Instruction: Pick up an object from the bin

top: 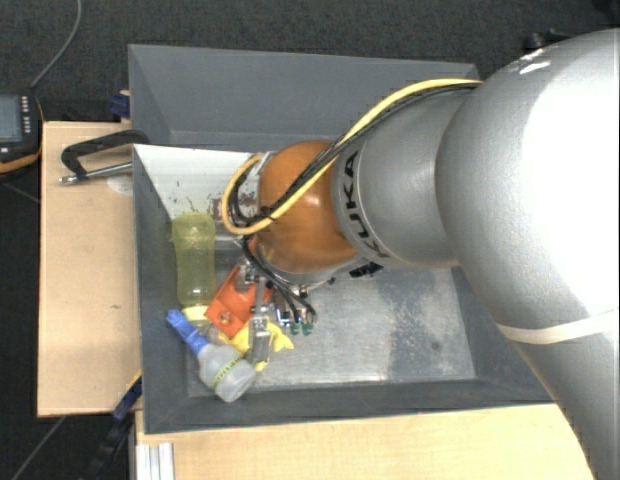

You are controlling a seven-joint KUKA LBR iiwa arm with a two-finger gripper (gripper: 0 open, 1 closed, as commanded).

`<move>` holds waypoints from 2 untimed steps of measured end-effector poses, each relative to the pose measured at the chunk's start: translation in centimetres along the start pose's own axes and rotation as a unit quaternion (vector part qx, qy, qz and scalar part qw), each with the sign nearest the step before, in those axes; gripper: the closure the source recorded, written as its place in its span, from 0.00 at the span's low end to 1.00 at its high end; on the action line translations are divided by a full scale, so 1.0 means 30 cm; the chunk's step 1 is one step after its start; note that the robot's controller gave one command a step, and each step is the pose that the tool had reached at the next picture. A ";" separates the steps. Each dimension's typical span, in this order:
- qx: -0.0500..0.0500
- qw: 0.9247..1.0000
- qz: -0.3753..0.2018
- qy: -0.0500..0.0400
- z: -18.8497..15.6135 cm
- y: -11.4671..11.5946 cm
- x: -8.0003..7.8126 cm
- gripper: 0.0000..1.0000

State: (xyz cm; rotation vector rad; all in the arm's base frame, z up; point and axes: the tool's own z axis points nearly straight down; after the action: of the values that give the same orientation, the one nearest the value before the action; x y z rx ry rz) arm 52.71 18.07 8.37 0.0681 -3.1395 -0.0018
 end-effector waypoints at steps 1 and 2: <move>-0.002 1.000 -0.006 -0.001 0.016 0.043 0.051 0.00; -0.002 0.998 -0.070 -0.003 0.035 -0.124 -0.014 0.00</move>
Offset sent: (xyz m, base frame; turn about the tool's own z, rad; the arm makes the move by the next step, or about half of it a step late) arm 0.0142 -0.0541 -0.0137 -0.1555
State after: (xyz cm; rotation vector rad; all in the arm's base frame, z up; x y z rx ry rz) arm 53.30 14.36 7.31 0.2884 -3.1324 -0.0069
